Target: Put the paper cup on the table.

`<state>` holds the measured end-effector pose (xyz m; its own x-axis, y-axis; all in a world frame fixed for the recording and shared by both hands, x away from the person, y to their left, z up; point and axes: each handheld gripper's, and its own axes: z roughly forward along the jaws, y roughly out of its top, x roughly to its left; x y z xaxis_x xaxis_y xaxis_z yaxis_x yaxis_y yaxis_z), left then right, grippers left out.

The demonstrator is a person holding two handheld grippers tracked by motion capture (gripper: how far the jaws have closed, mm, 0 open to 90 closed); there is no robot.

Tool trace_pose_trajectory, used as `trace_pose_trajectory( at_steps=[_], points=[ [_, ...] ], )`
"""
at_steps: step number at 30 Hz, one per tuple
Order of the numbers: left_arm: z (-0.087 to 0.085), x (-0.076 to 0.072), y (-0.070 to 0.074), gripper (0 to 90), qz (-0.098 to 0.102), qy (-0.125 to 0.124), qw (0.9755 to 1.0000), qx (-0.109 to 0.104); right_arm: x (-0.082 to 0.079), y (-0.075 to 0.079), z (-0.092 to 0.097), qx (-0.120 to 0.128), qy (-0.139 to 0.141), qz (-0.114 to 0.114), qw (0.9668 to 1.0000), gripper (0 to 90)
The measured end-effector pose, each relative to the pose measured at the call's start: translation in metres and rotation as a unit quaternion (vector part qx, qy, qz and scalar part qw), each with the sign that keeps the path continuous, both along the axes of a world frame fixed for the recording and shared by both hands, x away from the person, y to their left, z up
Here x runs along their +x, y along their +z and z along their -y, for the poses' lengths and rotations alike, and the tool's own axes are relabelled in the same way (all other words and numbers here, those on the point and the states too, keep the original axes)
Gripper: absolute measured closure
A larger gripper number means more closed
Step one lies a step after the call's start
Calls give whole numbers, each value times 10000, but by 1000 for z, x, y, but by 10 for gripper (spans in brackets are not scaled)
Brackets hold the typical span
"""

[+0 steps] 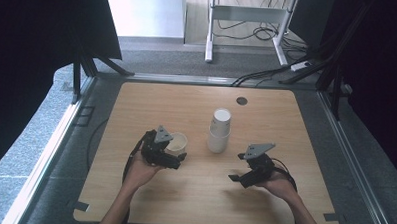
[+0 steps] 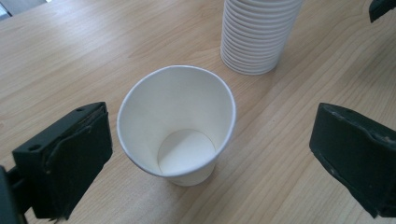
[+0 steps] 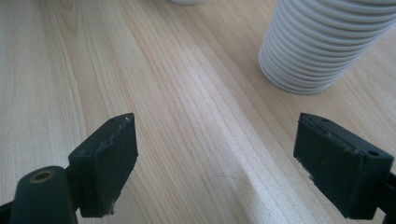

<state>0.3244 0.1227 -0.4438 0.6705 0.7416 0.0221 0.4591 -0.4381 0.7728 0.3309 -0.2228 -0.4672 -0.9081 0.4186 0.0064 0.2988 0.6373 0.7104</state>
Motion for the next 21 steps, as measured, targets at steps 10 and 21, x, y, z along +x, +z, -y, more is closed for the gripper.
trace_pose_trajectory(
  at_steps=[10,21],
  points=[
    [-4,-17,-2,0,181,23,9997,-168,-3,7,7,106,-349,170,9992,88],
    [-6,-39,-6,0,304,13,9992,-275,-9,13,18,117,-641,320,9974,0]
  ],
)
